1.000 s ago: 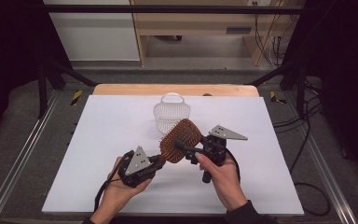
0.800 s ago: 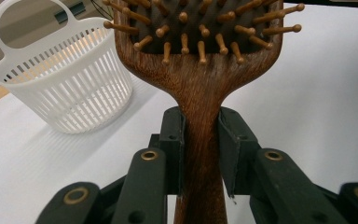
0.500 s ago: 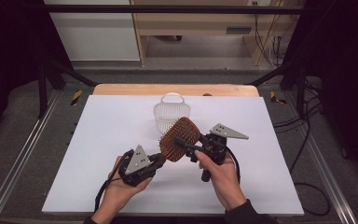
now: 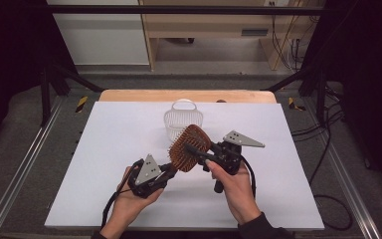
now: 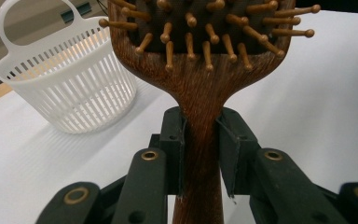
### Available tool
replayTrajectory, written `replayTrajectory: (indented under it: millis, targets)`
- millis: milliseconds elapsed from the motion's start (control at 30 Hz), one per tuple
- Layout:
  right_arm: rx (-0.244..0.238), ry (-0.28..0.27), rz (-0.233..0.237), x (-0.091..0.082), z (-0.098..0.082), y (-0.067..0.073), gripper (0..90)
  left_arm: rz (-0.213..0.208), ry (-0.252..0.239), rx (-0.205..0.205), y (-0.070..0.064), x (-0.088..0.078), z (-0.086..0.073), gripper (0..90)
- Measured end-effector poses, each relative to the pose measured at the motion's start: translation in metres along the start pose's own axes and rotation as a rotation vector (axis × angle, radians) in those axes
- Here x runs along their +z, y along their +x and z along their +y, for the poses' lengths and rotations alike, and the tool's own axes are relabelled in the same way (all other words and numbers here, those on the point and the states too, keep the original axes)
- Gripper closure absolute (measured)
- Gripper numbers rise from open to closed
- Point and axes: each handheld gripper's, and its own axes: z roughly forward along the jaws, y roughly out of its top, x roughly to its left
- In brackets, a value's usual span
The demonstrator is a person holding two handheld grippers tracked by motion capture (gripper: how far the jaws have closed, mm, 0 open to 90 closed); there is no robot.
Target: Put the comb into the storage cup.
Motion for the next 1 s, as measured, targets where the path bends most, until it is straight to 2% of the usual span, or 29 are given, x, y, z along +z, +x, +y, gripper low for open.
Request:
replayTrajectory:
  millis: [467, 633, 1000]
  targets:
    - [-0.013, 0.003, -0.006, 0.0038, 0.0025, 0.0042, 51.6, -0.007, -0.001, -0.035, 0.0021, 0.0018, -0.0008, 72.8]
    - [-0.002, 0.007, -0.005, 0.0041, 0.0050, 0.0042, 52.4, -0.014, -0.006, -0.050, 0.0026, 0.0030, -0.0001, 72.7]
    - [-0.008, 0.006, -0.007, 0.0059, 0.0093, 0.0074, 53.1, -0.005, -0.013, -0.055, 0.0031, 0.0028, 0.0016, 72.6]
